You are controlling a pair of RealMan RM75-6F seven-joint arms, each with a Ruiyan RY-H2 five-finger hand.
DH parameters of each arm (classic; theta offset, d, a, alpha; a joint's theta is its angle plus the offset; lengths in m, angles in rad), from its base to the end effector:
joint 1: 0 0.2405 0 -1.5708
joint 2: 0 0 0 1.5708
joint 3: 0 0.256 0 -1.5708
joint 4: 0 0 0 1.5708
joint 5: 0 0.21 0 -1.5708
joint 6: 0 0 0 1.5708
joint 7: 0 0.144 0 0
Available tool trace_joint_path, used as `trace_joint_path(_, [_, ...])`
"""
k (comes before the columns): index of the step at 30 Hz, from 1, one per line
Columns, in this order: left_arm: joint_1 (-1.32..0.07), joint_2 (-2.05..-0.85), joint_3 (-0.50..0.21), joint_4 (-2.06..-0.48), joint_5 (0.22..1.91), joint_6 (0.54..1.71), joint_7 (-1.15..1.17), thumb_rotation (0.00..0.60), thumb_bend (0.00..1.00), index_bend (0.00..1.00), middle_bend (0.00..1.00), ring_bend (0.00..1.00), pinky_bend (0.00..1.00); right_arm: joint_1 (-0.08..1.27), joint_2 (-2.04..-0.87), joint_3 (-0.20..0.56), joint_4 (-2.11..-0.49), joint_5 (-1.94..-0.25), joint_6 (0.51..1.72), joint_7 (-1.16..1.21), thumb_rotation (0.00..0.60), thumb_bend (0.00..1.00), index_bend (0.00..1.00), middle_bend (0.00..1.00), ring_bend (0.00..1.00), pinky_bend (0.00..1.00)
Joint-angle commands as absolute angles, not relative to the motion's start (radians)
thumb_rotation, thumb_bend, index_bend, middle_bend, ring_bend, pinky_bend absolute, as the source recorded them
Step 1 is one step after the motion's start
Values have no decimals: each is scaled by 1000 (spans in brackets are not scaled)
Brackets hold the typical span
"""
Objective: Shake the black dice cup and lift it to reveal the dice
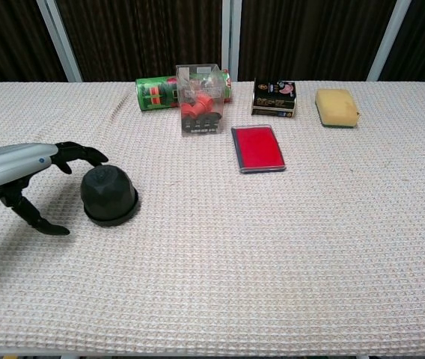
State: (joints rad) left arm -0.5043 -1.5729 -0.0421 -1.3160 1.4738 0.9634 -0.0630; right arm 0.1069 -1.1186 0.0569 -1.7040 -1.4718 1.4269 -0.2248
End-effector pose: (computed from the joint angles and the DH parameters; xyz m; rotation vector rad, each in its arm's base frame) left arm -0.2353 0.2776 -0.0349 -1.9113 -1.1716 -0.9294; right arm -0.2940 -0.1871 0.1454 1.4618 -0.8370 0.7828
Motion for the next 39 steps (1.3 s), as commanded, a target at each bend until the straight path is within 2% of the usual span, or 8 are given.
trace_joint_path(1, [-514, -1581, -44, -1320, 1462, 951, -58, 600, 0, 110, 146, 31, 226, 108, -1120, 58, -1699, -1469, 1424, -221, 600, 97, 0, 5, 0, 0])
trace_joint_path(39, [-605, -1639, -63, -1296, 1370, 870, -35, 600, 19, 115, 218, 32, 226, 106, -1116, 61, -1685, -1460, 1430, -199, 600, 100, 0, 7, 0, 0])
